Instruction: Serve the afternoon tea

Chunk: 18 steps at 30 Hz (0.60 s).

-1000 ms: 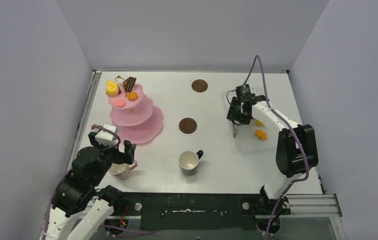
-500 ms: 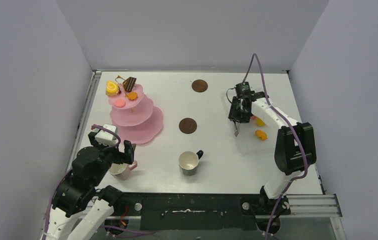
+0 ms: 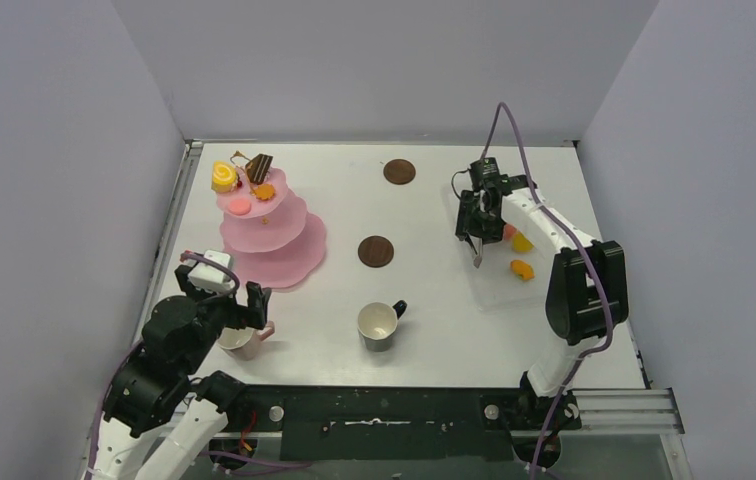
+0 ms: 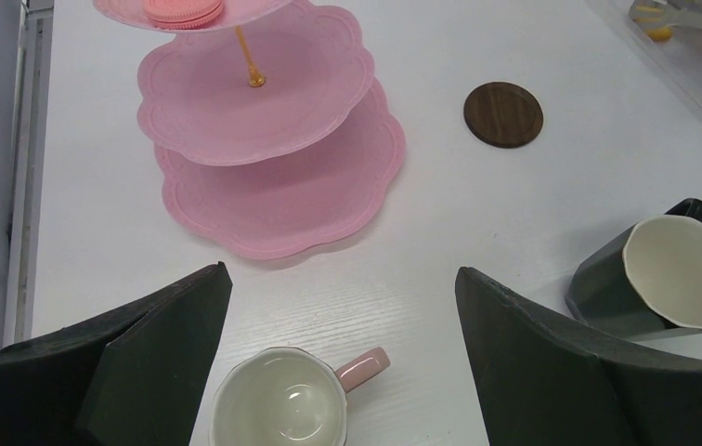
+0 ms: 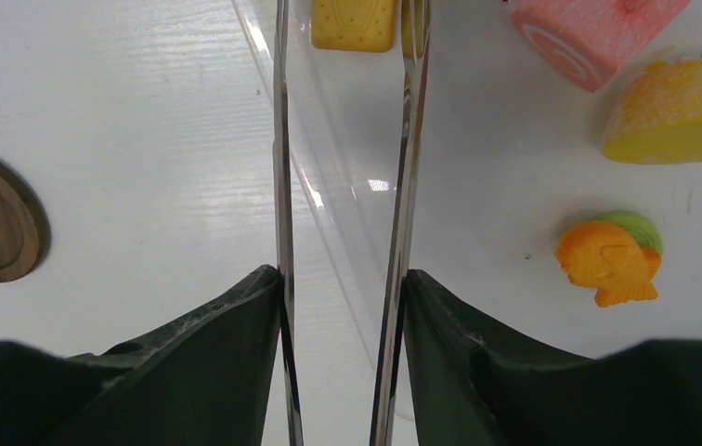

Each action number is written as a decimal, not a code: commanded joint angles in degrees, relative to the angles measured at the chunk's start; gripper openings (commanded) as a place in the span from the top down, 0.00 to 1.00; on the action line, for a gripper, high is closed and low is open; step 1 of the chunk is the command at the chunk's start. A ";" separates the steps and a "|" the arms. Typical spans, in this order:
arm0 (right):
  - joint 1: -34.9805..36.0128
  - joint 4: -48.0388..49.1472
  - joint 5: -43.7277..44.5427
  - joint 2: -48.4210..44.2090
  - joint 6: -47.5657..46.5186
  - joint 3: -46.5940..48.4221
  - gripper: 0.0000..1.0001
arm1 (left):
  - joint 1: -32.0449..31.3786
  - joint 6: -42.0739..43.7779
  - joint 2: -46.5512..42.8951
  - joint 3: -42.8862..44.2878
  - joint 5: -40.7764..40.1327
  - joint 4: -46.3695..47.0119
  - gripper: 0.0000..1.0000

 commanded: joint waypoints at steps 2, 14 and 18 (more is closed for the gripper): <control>-0.16 -2.29 -0.25 1.03 -2.67 3.96 0.52 | 0.37 0.56 -0.81 0.39 -0.10 3.47 0.10; 0.94 -6.55 0.96 3.18 -4.79 7.25 0.60 | 0.42 0.47 -1.08 0.39 -0.27 3.45 0.10; 1.20 -7.35 1.82 3.22 -5.03 7.97 0.61 | 0.39 0.47 -1.21 0.37 -0.27 3.40 0.10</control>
